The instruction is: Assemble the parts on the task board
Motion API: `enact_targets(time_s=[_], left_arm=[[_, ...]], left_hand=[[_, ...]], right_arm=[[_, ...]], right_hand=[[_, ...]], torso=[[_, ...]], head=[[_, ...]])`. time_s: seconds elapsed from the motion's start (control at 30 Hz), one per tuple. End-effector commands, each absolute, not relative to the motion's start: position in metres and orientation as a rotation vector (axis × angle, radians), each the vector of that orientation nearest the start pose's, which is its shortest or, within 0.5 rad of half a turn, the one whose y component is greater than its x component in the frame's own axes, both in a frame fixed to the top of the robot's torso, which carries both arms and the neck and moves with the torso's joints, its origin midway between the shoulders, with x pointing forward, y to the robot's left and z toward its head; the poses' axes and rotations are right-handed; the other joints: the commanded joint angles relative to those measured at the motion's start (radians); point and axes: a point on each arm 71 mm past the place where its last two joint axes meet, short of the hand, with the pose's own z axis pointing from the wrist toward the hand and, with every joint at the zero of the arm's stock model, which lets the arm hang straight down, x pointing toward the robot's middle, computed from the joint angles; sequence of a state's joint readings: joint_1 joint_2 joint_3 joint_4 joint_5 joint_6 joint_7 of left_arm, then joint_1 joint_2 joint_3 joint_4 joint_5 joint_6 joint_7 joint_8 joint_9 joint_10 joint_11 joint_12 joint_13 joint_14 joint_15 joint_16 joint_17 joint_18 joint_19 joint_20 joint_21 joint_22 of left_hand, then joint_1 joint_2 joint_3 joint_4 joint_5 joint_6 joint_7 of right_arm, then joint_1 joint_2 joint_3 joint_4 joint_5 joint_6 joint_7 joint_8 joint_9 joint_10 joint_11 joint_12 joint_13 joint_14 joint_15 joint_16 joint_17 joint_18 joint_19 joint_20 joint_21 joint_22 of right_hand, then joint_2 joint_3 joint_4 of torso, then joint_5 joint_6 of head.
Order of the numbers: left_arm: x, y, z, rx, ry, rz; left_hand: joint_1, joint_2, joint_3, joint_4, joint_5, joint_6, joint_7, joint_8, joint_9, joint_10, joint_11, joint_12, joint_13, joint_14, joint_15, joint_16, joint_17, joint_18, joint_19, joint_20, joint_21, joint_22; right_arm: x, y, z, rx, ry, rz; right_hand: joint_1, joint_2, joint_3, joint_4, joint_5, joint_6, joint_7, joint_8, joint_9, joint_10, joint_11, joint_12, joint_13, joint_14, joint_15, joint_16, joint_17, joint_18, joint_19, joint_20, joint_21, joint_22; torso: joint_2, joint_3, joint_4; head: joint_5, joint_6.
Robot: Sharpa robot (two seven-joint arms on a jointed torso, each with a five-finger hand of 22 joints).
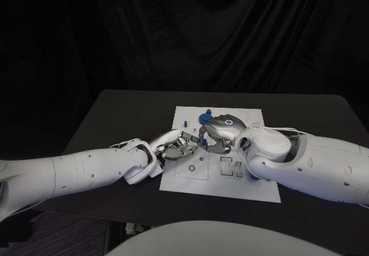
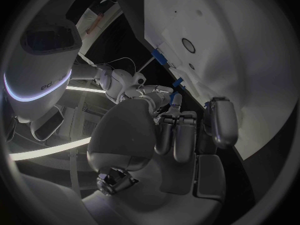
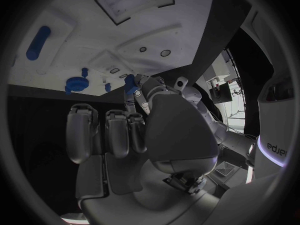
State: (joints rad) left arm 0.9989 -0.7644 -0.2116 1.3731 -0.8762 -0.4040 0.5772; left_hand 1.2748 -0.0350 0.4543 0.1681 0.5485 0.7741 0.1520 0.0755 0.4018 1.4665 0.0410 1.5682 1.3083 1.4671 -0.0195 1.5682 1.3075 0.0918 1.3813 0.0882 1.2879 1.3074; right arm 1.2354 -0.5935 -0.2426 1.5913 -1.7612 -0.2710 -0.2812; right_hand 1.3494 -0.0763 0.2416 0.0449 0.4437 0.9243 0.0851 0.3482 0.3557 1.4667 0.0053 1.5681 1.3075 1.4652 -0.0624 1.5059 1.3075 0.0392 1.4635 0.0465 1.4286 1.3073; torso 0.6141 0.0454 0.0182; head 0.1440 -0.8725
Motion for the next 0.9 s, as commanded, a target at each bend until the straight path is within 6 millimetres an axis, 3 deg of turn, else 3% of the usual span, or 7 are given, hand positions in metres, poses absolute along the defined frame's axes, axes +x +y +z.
enact_targets(time_s=[0.03,0.4,0.9], left_arm=[[0.419,0.190,-0.315,-0.143,1.689,-1.329],[0.419,0.192,-0.315,-0.144,1.687,-1.326],[0.415,0.196,-0.313,-0.148,1.680,-1.325]], left_hand=[[0.005,0.001,0.001,-0.006,0.004,0.003,-0.005,-0.001,0.001,0.104,0.007,0.003,0.263,0.104,0.007,0.003,0.263,-0.008,-0.002,0.007,-0.005,0.081],[0.005,0.002,0.001,-0.006,0.004,0.004,-0.004,-0.002,-0.003,0.104,0.007,0.003,0.263,0.104,0.008,0.003,0.263,-0.008,-0.002,0.008,-0.005,0.082],[0.004,0.002,0.000,-0.006,0.004,0.012,-0.004,0.000,-0.006,0.104,0.009,0.003,0.263,0.104,0.009,0.003,0.263,-0.008,-0.001,0.008,-0.004,0.082]], right_arm=[[0.427,-0.064,-0.228,-0.634,1.662,0.626],[0.434,-0.068,-0.231,-0.624,1.666,0.600],[0.465,-0.079,-0.253,-0.587,1.694,0.494]], right_hand=[[0.002,0.009,0.007,-0.001,-0.004,0.004,-0.004,0.005,0.150,0.104,-0.001,0.003,0.263,0.079,0.000,-0.006,0.136,-0.003,0.048,-0.001,-0.003,0.215],[0.005,0.009,0.008,-0.003,-0.013,0.003,-0.004,0.006,0.152,0.104,-0.001,0.003,0.263,0.079,0.000,-0.006,0.137,-0.003,0.047,-0.001,-0.004,0.215],[0.010,0.010,0.011,-0.006,-0.024,0.003,-0.004,0.006,0.153,0.104,0.000,0.003,0.263,0.080,0.000,-0.003,0.142,-0.002,0.047,0.000,-0.005,0.215]], torso=[[0.000,0.0001,0.0001],[0.000,0.0004,0.0007],[0.002,0.0006,0.0040]], head=[[0.001,0.000],[0.003,0.000],[0.008,0.000]])
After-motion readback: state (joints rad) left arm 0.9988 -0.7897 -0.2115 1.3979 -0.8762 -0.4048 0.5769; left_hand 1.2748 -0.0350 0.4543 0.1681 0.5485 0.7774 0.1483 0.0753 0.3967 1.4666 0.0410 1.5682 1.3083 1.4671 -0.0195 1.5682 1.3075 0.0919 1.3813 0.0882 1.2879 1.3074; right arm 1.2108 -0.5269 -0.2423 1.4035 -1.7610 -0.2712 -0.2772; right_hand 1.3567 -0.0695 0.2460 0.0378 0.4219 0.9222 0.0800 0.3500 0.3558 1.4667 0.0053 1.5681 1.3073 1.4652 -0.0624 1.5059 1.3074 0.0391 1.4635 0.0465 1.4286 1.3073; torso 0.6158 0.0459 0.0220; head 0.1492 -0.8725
